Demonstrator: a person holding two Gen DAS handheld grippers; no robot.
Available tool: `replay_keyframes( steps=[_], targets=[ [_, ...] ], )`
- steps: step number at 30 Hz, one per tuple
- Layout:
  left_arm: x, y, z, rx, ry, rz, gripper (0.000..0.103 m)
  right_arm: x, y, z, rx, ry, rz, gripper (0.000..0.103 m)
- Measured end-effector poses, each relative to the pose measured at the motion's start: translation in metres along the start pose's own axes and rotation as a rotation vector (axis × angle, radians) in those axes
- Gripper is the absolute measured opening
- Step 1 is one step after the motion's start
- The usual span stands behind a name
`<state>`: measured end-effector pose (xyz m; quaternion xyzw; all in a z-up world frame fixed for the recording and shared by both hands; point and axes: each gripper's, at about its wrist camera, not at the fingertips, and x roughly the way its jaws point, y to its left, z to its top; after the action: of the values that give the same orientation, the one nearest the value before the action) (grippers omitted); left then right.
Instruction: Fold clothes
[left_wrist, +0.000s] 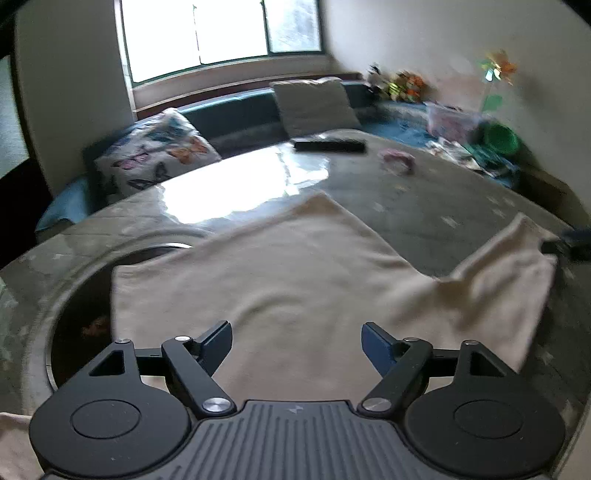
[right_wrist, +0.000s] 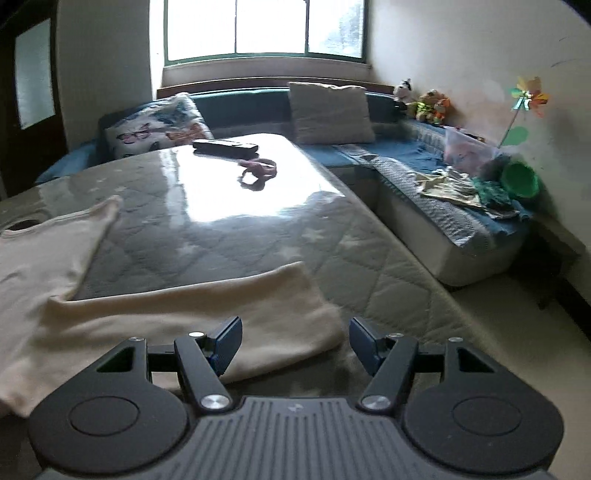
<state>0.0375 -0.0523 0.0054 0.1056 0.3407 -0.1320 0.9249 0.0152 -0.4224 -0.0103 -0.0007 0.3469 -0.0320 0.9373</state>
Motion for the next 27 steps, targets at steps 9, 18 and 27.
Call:
replay_keyframes(
  steps=[9, 18, 27],
  targets=[
    [-0.007, -0.039, -0.027, 0.153, 0.008, -0.019, 0.087, 0.021, -0.011, 0.011, 0.013, -0.014, -0.021, 0.009],
    [-0.02, -0.052, -0.028, 0.203, -0.051, -0.022, 0.087, 0.016, -0.008, 0.02, -0.035, -0.058, -0.038, 0.03],
    [-0.013, -0.076, -0.028, 0.26, -0.056, -0.071, 0.087, -0.003, 0.035, 0.026, -0.116, -0.068, 0.194, 0.041]
  ],
)
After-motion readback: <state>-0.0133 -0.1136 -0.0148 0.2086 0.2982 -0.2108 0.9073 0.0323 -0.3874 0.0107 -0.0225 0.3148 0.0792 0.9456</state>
